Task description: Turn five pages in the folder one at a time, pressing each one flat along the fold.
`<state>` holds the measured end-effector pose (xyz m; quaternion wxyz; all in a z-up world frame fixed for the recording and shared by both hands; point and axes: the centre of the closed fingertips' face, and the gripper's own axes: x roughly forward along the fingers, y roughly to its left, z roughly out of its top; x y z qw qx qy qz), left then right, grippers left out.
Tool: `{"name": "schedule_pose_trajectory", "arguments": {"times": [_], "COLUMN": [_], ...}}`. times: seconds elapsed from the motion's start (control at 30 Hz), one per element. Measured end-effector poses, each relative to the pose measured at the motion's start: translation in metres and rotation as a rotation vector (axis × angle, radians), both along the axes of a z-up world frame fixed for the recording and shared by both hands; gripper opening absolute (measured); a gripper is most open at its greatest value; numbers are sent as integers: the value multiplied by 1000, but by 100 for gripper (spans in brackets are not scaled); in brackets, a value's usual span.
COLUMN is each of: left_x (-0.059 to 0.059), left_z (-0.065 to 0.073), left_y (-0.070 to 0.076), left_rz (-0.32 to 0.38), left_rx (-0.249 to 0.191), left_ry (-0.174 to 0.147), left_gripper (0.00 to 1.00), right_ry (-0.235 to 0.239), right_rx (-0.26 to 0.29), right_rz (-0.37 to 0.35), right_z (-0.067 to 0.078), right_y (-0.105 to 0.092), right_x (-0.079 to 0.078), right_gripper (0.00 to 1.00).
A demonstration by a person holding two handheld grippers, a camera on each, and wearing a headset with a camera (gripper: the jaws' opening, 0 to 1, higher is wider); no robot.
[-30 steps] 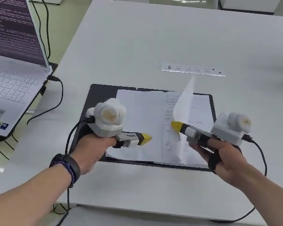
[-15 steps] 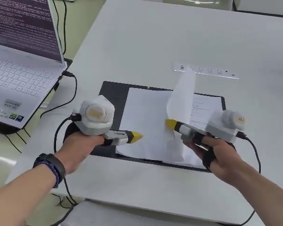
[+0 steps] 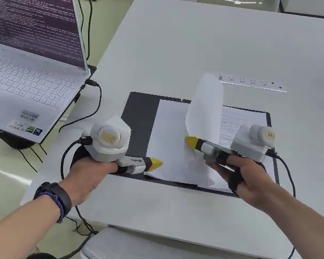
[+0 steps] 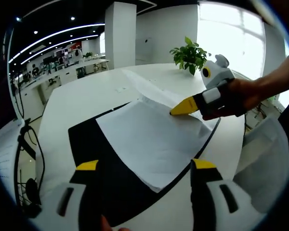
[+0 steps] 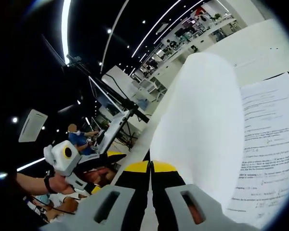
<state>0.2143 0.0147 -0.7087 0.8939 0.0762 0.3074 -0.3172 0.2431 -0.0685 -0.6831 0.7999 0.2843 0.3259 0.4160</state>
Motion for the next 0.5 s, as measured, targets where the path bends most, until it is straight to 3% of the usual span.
{"name": "schedule_pose_trajectory", "arguments": {"times": [0.1,0.5], "left_x": [-7,-15], "left_z": [-2,-5], "left_y": [4,14], "left_rz": [5,3], "left_rx": [-2,4], "left_ry": [8,21], "left_gripper": [75,75], "right_ry": [6,33], "right_rx": [-3,-5], "right_rz": [10,47], "right_z": [-4,-15], "right_y": [5,24], "right_x": [-3,-4], "right_gripper": [0,0]}}
